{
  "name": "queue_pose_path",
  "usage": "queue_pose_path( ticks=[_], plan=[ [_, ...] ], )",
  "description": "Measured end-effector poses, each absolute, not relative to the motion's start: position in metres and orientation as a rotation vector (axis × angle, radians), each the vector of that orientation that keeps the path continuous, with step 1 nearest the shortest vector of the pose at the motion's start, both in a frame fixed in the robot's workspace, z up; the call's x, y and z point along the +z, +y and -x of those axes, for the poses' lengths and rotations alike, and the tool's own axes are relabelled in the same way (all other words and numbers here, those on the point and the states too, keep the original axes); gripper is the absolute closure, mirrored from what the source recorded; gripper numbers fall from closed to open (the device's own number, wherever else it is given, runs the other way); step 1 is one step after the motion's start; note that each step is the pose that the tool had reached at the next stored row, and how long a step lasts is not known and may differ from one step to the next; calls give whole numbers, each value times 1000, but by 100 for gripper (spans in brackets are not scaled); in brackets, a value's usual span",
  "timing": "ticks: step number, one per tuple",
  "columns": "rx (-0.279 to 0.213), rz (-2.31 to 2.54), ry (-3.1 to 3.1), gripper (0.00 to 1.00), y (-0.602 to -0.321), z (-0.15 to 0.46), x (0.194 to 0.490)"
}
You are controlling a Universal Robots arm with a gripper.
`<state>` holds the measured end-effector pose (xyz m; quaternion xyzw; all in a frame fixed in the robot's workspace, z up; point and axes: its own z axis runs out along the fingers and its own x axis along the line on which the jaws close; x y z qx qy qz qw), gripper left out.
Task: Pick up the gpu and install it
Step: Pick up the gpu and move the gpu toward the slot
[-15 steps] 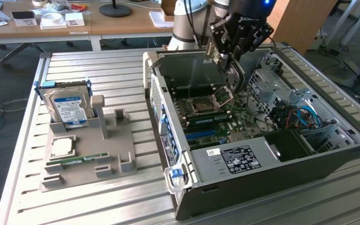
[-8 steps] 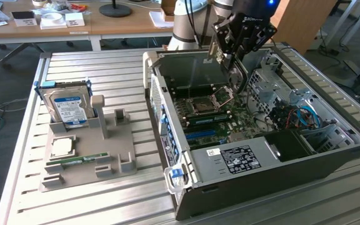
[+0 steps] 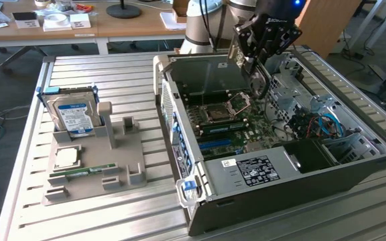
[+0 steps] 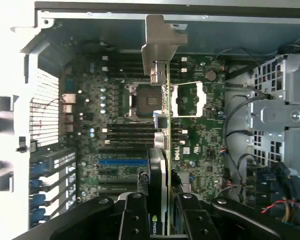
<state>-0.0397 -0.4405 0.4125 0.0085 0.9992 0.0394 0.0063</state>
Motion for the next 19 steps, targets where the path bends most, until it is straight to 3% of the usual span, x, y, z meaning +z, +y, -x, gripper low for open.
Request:
queue_pose_path(
  ticks=[19],
  plan=[
    [124, -27, 3127, 73, -441, -29, 412]
  ],
)
